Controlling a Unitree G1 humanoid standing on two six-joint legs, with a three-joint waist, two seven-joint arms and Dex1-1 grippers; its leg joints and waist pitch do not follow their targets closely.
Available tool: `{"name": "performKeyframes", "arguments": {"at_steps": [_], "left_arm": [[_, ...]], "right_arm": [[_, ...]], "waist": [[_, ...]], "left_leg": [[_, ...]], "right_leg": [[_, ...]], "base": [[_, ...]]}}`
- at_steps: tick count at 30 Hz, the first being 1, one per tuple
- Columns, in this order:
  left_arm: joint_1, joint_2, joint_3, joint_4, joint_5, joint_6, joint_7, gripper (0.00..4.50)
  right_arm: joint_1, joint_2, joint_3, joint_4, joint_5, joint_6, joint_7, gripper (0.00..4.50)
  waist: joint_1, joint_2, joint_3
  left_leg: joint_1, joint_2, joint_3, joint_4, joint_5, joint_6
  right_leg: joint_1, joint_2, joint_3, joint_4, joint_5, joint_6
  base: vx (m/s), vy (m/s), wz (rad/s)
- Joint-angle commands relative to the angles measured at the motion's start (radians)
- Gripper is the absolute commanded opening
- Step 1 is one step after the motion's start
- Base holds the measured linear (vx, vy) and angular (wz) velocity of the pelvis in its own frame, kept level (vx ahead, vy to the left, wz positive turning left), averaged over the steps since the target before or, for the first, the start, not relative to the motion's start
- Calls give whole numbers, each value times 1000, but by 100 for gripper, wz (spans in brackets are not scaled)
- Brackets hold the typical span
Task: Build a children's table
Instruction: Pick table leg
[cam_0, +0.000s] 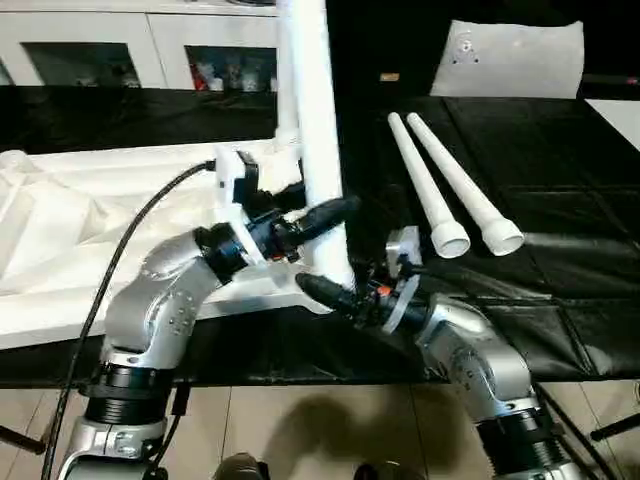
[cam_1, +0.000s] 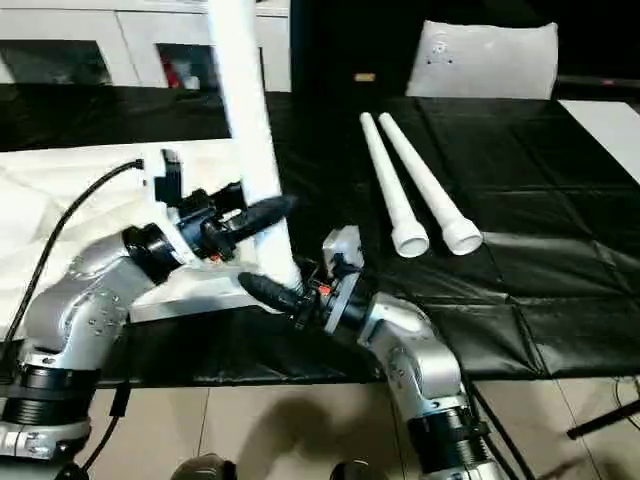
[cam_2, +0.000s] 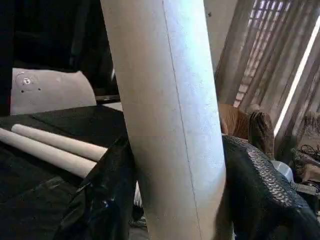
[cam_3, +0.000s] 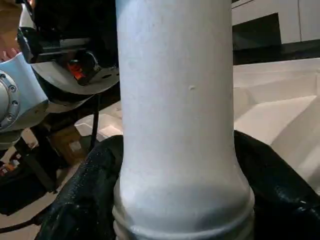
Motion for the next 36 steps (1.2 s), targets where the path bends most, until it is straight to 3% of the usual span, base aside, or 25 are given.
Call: {"name": "performKeyframes", "arguments": {"at_steps": [1, 5, 8, 11, 14, 16, 18, 20, 25, 29, 31, 34, 36], "left_arm": [[-6, 6, -6, 2, 7, 40, 19, 220], [-11, -5, 7, 9, -27, 113, 63, 212], [-33, -43, 56, 26, -65, 129, 133, 207], [-60, -44, 68, 45, -36, 111, 173, 198], [-69, -35, 60, 53, -7, 99, 180, 195], [-74, -30, 57, 57, 7, 94, 188, 195], [-94, -18, 61, 64, 33, 98, 233, 194], [-105, -14, 65, 68, 44, 100, 254, 192], [-133, -2, 69, 94, 71, 115, 309, 192], [-152, -1, 78, 104, 83, 126, 341, 192], [-156, -1, 73, 97, 88, 130, 341, 192], [-158, -1, 70, 93, 88, 133, 342, 192], [-160, 2, 55, 88, 97, 133, 338, 192]], "right_arm": [[-4, -4, -37, 4, 4, -9, -25, 275], [-8, -7, -32, 12, -10, -26, -39, 275], [-20, -6, -33, 20, -15, -29, -56, 275], [-30, -4, -42, 24, -9, -10, -69, 275], [-34, -4, -45, 26, -5, -3, -69, 345], [-36, -6, -42, 26, -6, -3, -65, 345], [-38, -13, -36, 23, -20, -22, -62, 380], [-40, -17, -34, 24, -34, -42, -70, 387], [-35, -22, -70, 0, 17, -5, -65, 433], [-53, -20, -151, -29, 70, 28, -130, 450], [-83, -37, -187, -40, 95, 95, -175, 450], [-101, -59, -184, -45, 81, 129, -190, 450], [-127, -99, -147, -64, 35, 175, -199, 450]], "waist": [[-3, 9, -89], [-2, 10, -89], [-1, 9, -91], [-1, 7, -91], [-1, 7, -91], [-3, 6, -93], [-4, 8, -93], [-2, 8, -93], [-1, 7, -93], [1, 6, -95], [1, 4, -96], [1, 3, -94], [1, 3, -94]], "left_leg": [[5, 32, -6, -65, -133, 18], [4, 31, -6, -63, -130, 17], [3, 30, -6, -62, -124, 20], [5, 28, -5, -62, -126, 26], [4, 30, -6, -62, -117, 28], [2, 28, -7, -61, -111, 31], [3, 29, -7, -61, -114, 29], [4, 28, -6, -61, -117, 28], [5, 28, -6, -60, -121, 29], [3, 28, -6, -59, -101, 37], [4, 27, -7, -60, -88, 31], [5, 25, -4, -59, -98, 26], [4, 25, -5, -58, -98, 24]], "right_leg": [[64, -75, 51, -68, -186, -179], [64, -74, 51, -69, -201, -176], [65, -73, 50, -69, -185, -181], [64, -72, 50, -71, -194, -174], [65, -74, 50, -70, -193, -170], [67, -71, 49, -69, -177, -164], [66, -72, 48, -69, -187, -159], [65, -72, 48, -71, -192, -157], [64, -71, 49, -71, -199, -159], [64, -71, 48, -68, -175, -162], [65, -71, 47, -66, -178, -165], [64, -71, 48, -71, -203, -158], [64, -70, 47, -71, -214, -149]], "base": [[0, 0, 0], [0, 0, 0], [0, 0, 0], [0, 0, 0], [0, 0, 0], [0, 0, 0], [0, 0, 0], [0, 0, 0], [0, 0, 0], [0, 0, 0], [0, 0, 0], [0, 0, 0], [0, 0, 0]]}}
